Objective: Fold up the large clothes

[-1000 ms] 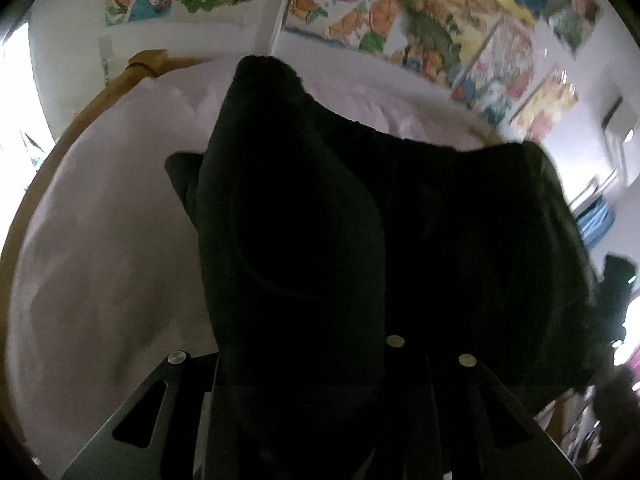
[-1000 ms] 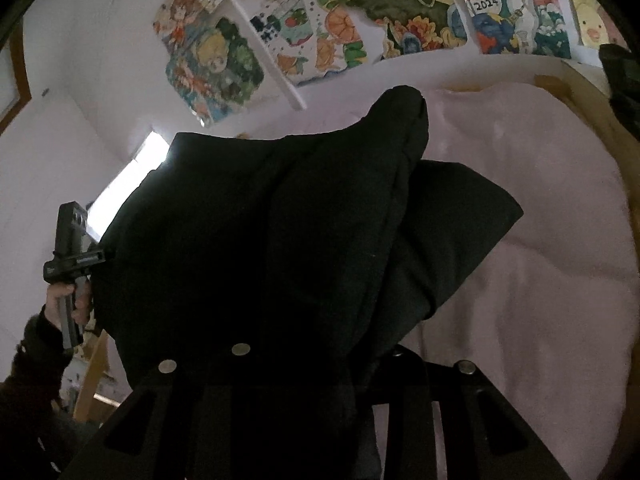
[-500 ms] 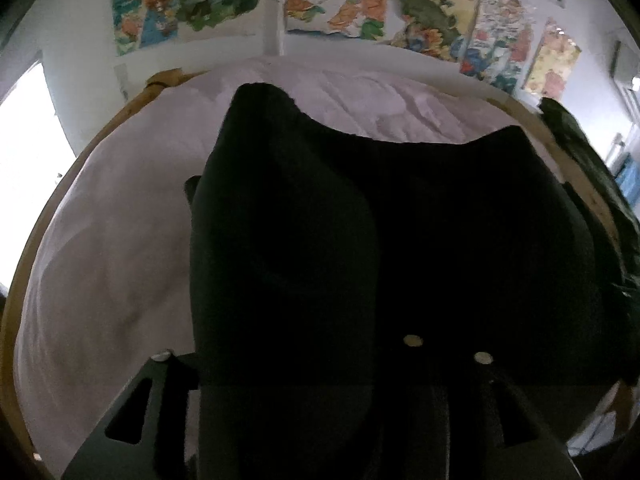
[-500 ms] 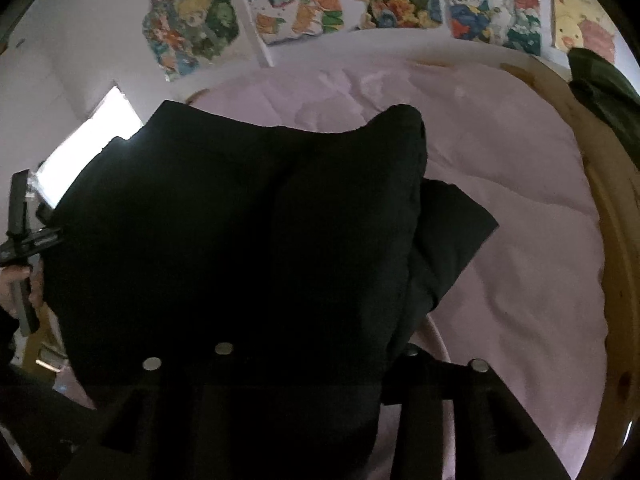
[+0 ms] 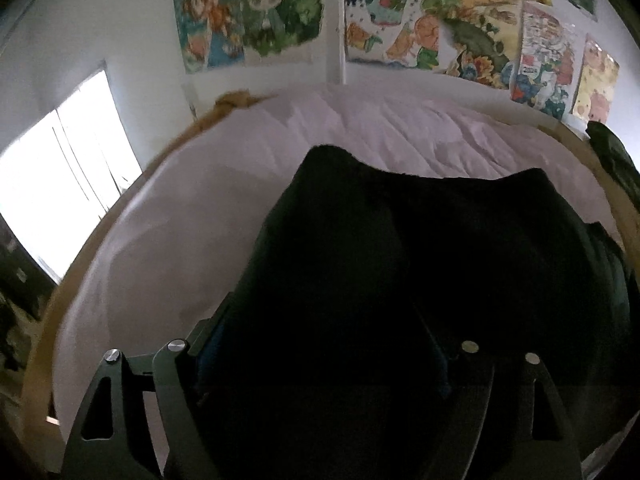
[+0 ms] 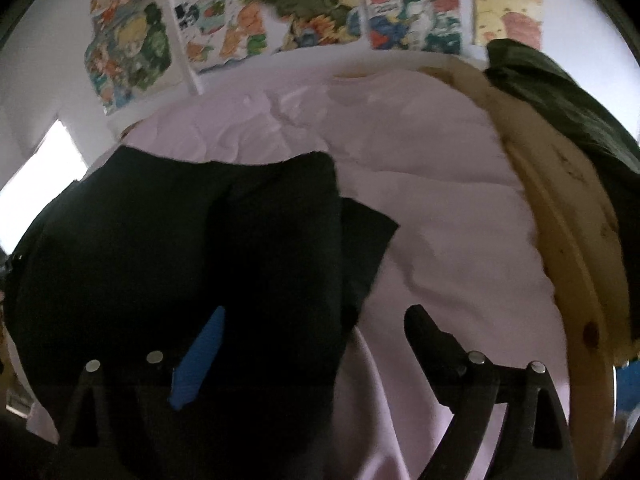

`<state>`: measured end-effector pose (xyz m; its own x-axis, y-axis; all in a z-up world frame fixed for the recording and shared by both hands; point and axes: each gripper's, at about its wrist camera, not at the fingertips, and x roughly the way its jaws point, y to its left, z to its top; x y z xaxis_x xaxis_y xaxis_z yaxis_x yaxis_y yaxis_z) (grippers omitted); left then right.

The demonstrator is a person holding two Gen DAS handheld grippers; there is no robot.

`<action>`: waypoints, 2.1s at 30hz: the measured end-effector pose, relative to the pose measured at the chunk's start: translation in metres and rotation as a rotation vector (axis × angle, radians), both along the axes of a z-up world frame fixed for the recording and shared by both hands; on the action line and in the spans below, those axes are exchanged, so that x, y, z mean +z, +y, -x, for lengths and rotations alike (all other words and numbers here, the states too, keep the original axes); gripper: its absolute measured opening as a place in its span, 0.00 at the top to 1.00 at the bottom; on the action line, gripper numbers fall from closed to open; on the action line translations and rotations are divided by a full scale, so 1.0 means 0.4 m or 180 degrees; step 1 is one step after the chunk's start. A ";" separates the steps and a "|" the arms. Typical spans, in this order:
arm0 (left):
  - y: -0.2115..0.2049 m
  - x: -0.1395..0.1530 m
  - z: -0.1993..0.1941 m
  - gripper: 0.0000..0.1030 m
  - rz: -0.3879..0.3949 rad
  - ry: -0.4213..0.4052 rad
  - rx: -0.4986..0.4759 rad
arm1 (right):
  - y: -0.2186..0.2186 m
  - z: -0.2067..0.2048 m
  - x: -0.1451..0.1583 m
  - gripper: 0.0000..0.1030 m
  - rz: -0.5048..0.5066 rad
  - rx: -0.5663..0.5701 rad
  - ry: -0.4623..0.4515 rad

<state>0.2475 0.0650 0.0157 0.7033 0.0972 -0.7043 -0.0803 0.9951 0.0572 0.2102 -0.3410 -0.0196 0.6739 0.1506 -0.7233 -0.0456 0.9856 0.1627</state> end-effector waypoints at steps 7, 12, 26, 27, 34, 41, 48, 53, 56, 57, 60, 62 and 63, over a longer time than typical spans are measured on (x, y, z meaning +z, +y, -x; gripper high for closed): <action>-0.049 0.021 0.106 0.26 -0.0270 -0.0407 0.0059 | 0.045 0.103 0.066 0.02 0.0124 -0.0183 -0.0586; -0.080 0.053 0.180 0.21 -0.0324 -0.0755 -0.0042 | 0.093 0.183 0.100 0.01 0.0229 -0.0182 -0.0937; -0.147 0.070 0.412 0.05 -0.0212 -0.1336 -0.0281 | 0.200 0.402 0.141 0.00 0.0014 -0.0234 -0.1459; -0.151 0.065 0.428 0.05 -0.0226 -0.1353 -0.0295 | 0.206 0.415 0.143 0.00 0.0009 -0.0230 -0.1491; -0.175 0.050 0.518 0.05 -0.0163 -0.1469 -0.0413 | 0.248 0.504 0.151 0.00 0.0031 -0.0185 -0.1702; -0.201 0.024 0.565 0.05 -0.0056 -0.1376 -0.0515 | 0.301 0.566 0.130 0.00 0.0104 0.0010 -0.1753; -0.200 -0.043 0.565 0.05 -0.0003 -0.0911 -0.0405 | 0.352 0.587 0.081 0.00 0.0081 0.0160 -0.1594; -0.191 -0.067 0.587 0.05 -0.0010 -0.0847 -0.0311 | 0.372 0.596 0.056 0.00 0.0035 0.0216 -0.1498; -0.187 -0.065 0.600 0.05 -0.0005 -0.0895 -0.0312 | 0.381 0.599 0.051 0.00 0.0043 0.0252 -0.1489; -0.186 -0.065 0.603 0.05 0.0010 -0.0907 -0.0316 | 0.384 0.598 0.049 0.00 0.0053 0.0263 -0.1482; -0.181 -0.062 0.609 0.05 0.0045 -0.0953 -0.0319 | 0.389 0.595 0.043 0.00 0.0069 0.0273 -0.1465; -0.180 -0.062 0.611 0.05 0.0051 -0.0959 -0.0319 | 0.388 0.591 0.040 0.00 0.0060 0.0266 -0.1443; -0.179 -0.062 0.611 0.05 0.0048 -0.0956 -0.0318 | 0.388 0.590 0.039 0.00 0.0057 0.0257 -0.1437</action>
<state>0.0032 -0.0067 -0.0093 0.8855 0.0083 -0.4646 0.0069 0.9995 0.0309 -0.0258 -0.1858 -0.0038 0.9088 0.2057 -0.3630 -0.1849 0.9785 0.0917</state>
